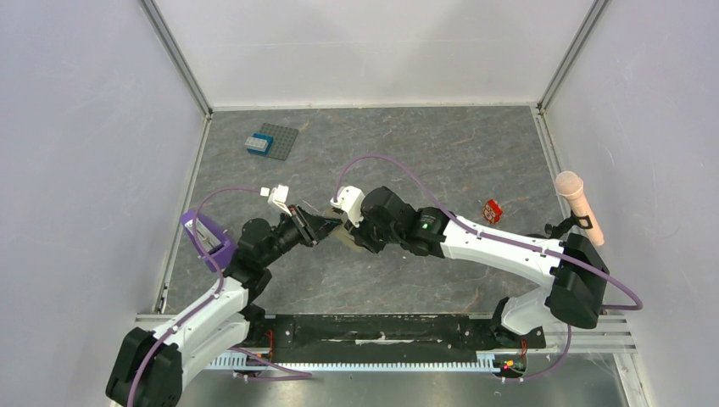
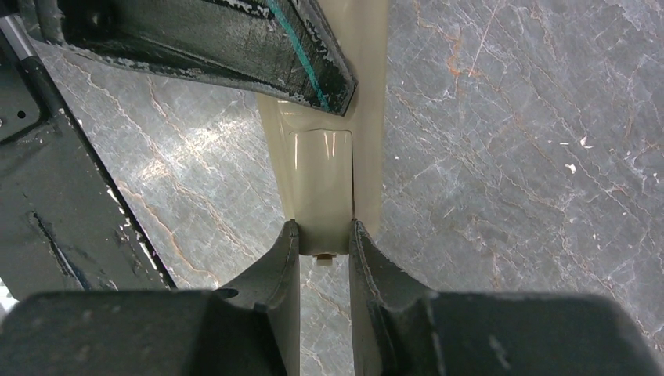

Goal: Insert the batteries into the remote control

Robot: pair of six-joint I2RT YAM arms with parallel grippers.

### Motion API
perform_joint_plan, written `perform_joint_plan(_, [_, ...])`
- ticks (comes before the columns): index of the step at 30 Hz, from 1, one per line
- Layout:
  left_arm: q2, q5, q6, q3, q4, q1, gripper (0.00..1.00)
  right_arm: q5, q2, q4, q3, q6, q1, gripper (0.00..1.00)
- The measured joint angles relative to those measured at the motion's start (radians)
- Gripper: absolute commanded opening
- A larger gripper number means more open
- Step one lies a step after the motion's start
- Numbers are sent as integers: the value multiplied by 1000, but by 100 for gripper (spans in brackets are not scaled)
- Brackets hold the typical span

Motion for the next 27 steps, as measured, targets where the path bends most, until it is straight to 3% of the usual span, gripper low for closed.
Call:
perform_joint_plan(10, [11,15,-34,0,20,3,2,-8,1,-10,6,18,-3,1])
perform_joint_plan(17, [13,20,-82,0,30,6,2,-7,12,-42,33,17,-3,9])
perform_joint_plan(27, [8,20,-177,0,36,8,2,-12,44,-173,137,17,-4,37])
